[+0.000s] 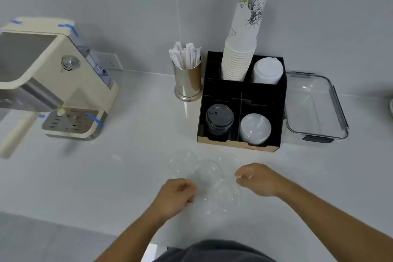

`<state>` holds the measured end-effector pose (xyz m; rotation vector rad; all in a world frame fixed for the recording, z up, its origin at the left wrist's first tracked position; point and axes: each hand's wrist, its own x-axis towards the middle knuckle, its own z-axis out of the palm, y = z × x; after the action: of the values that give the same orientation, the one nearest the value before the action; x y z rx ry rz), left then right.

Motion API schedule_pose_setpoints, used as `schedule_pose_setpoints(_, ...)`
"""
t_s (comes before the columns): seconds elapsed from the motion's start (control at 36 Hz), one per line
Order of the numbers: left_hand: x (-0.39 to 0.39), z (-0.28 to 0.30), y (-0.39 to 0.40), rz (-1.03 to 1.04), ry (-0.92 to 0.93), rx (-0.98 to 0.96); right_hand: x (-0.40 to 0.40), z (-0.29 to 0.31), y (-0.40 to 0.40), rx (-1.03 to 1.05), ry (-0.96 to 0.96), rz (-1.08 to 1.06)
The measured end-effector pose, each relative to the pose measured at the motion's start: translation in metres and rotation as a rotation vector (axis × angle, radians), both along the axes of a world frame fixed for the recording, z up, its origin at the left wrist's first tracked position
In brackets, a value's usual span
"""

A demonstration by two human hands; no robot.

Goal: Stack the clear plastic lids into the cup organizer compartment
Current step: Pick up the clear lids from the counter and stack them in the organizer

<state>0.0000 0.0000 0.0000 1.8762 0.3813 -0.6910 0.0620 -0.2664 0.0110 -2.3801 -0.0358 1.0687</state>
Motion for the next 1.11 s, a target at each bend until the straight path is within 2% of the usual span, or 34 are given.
schedule_pose_setpoints(0.17,-0.026,-0.017,-0.023,0.236,0.133,-0.160,-0.019,-0.009,-0.008,0.183,0.106,-0.310)
schedule_pose_setpoints(0.36,-0.029,-0.017,-0.036,0.283,0.181,-0.211,-0.039,-0.017,-0.007,0.315,0.149,-0.505)
schedule_pose_setpoints(0.58,-0.024,-0.007,-0.043,0.211,0.198,-0.199,-0.044,-0.017,-0.005,0.370,0.172,-0.609)
schedule_pose_setpoints(0.92,-0.027,-0.001,-0.052,0.363,0.198,-0.217,-0.051,-0.015,-0.007,0.391,0.149,-0.660)
schedule_pose_setpoints(1.11,-0.022,0.007,-0.056,0.401,0.149,-0.220,-0.051,0.006,-0.014,0.444,0.094,-0.669)
